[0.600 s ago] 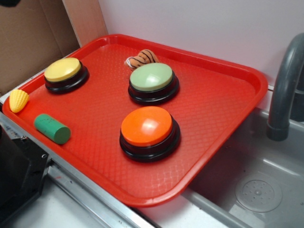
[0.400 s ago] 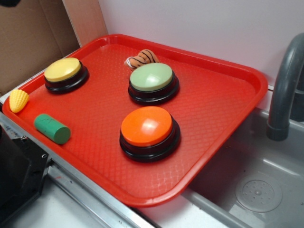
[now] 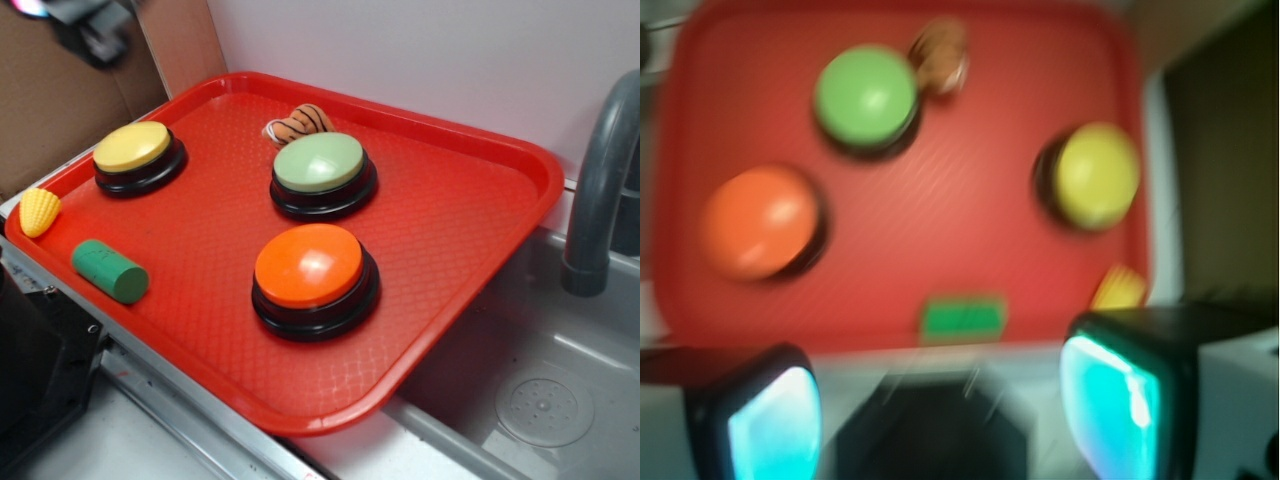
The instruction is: Push the orange button.
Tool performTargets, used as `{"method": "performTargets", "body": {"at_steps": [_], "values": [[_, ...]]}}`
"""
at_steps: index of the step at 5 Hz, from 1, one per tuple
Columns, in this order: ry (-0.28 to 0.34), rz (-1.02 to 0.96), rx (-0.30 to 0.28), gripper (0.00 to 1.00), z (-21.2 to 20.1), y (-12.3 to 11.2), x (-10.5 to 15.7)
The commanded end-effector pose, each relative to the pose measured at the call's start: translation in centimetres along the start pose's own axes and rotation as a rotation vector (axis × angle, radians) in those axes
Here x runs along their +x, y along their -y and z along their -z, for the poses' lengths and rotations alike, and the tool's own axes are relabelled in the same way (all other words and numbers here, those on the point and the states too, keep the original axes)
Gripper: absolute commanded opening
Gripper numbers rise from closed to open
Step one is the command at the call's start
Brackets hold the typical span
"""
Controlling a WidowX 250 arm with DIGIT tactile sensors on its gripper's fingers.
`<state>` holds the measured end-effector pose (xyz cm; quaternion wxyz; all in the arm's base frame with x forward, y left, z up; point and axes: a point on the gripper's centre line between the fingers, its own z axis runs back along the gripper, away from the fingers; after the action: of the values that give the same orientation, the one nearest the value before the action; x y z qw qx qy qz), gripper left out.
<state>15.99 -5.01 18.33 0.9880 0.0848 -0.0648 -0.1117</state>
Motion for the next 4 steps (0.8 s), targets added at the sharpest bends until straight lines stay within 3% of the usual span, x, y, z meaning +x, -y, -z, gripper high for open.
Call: {"method": "performTargets", "body": {"at_steps": [1,2,3,4], "values": [[0.135,0.257,-0.116,1.0,7.7,4.8,4.6],[0.144,0.283,-0.178,1.0,9.6,5.9,5.7],[0.082,0.32,-0.215,1.0,10.5,7.3,6.7],[-0.129,0.31,-0.22,1.0,10.4,8.5,7.0]]}}
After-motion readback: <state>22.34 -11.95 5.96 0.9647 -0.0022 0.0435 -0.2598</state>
